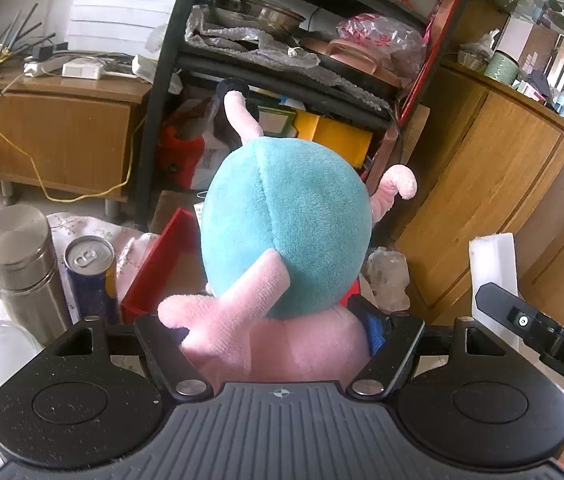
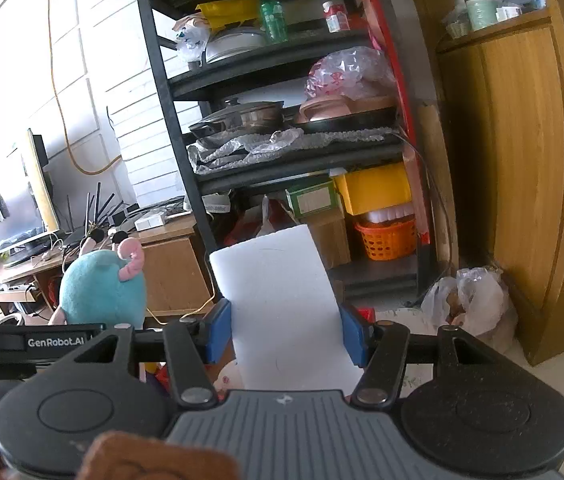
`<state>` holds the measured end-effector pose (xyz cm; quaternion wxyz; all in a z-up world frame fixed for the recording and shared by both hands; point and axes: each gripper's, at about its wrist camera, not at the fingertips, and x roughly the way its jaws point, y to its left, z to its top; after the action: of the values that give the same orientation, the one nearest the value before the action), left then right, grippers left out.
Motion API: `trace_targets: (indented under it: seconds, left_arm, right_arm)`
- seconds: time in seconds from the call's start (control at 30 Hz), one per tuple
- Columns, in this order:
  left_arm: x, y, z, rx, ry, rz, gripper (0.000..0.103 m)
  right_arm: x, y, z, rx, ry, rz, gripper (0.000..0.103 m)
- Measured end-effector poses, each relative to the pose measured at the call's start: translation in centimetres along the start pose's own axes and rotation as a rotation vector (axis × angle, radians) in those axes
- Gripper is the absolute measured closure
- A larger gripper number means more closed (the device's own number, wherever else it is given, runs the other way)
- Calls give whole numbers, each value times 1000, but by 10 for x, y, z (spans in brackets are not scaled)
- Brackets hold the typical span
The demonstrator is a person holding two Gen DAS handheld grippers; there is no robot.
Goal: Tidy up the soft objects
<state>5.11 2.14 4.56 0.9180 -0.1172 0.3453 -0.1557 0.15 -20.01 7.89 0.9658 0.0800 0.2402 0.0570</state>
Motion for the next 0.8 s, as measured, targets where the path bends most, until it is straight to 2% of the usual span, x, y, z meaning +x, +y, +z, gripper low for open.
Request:
trace_targets:
  seconds: [0.17, 0.27, 0.37, 0.43, 0.47, 0.5, 0.53, 0.57, 0.6, 0.63, 0.73, 0.8]
  left_arm:
    - [6, 0, 4, 12, -3, 14, 30]
    - [8, -1, 8, 21, -18, 28, 36]
    - [12, -1, 13, 36, -27, 36, 37]
    - [23, -1, 16, 52, -12, 52, 44]
    - [29, 0, 16, 59, 13, 57, 51]
    - [35, 2, 15, 61, 40, 66, 54]
    - [40, 4, 11, 59, 62, 75, 53]
    - [45, 5, 5, 65, 87, 83, 48]
    - [52, 6, -2, 80, 138, 87, 34]
    - [58, 6, -11, 92, 176, 89, 30]
    - [65, 3, -40, 162, 257, 80, 30]
    - [69, -8, -54, 263, 263, 74, 28]
  right_arm:
    - [9, 5, 3, -15, -7, -3, 75]
    - [13, 7, 4, -32, -17, -12, 74]
    - [22, 7, 5, -38, -10, -19, 74]
    - [29, 8, 6, -46, -6, -21, 74]
    - [33, 8, 6, -48, 0, -23, 74]
    - [36, 8, 6, -44, 7, -19, 74]
    - [38, 7, 6, -36, 16, -10, 74]
    - [40, 7, 6, -31, 20, -7, 74]
    - [40, 6, 5, -33, 25, -8, 74]
    - [41, 6, 5, -34, 30, -8, 74]
    - [43, 3, 4, -30, 54, 0, 74]
    - [44, 1, 1, -27, 73, 8, 74]
